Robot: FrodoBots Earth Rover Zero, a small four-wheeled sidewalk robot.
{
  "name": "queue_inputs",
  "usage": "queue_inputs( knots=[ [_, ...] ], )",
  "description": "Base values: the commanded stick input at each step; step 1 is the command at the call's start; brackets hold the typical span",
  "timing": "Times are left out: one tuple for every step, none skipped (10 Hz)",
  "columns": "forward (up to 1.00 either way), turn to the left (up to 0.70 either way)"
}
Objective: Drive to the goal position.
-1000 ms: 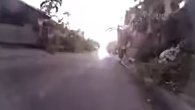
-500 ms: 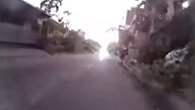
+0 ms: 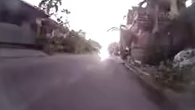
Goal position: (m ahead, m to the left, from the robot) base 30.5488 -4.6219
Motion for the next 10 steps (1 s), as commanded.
queue_inputs(
  knots=[
    [1.0,0.0],
    [1.0,0.0],
    [1.0,0.0],
    [1.0,0.0],
    [1.0,0.0],
    [1.0,-0.18],
    [1.0,-0.4],
    [1.0,-0.4],
    [1.0,-0.26],
    [1.0,0.0]
  ],
)
